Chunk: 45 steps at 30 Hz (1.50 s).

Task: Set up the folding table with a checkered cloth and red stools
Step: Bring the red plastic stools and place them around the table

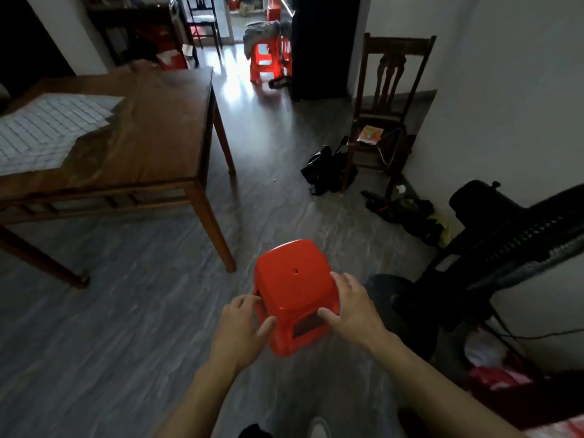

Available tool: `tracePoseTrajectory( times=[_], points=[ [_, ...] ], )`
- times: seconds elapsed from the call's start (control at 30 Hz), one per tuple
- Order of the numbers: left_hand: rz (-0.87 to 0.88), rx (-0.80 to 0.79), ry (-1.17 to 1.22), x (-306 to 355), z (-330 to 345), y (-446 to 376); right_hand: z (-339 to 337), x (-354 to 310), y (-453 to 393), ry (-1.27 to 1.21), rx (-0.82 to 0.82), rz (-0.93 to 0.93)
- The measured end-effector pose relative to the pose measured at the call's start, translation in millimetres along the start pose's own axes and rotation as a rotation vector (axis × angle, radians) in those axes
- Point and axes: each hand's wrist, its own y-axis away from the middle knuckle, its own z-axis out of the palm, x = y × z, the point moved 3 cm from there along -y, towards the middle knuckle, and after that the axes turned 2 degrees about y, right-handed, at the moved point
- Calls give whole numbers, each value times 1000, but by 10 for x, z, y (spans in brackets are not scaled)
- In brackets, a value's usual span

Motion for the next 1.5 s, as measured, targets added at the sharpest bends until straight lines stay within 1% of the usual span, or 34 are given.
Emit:
tracePoseTrajectory(
  times=[0.1, 0.3, 0.47, 0.6, 0.7, 0.83, 1.0, 1.1, 1.17, 1.27, 1.5],
  points=[
    [-65, -38, 30, -131, 57, -412, 35, -14, -499, 23, -37, 6],
    [-89, -65, 147, -474, 332, -1369, 366, 20, -1389, 99, -119, 108],
    [-130, -81, 98, -797, 537, -2046, 668, 35, -2077, 177, -147, 96],
    [-181, -92, 98, -1013, 741, -2452, 992, 157, -2564, 196, -185, 105],
    [-243, -60, 142, -1204, 1131, -2709, 1392, 416, -2877, 222, -245, 110],
    [-344, -51, 207, -1434, 1863, -2880, 1972, 881, -3239, 310, -318, 76],
    [-489, -24, 185, -1669, 2575, -2985, 2442, 1408, -3590, 342, -352, 34],
    [-538, -19, 105, -1801, 2841, -3118, 2615, 1637, -3792, 364, -391, -18],
    [-569, -49, 64, -1879, 2989, -3165, 2694, 1748, -3899, 341, -459, -40],
    [-607, -54, 134, -1935, 3111, -3178, 2736, 1812, -3977, 214, -523, -41],
    [-660, -53, 83, -1851, 3055, -3212, 2712, 1752, -3977, 156, -480, -28]
  ],
)
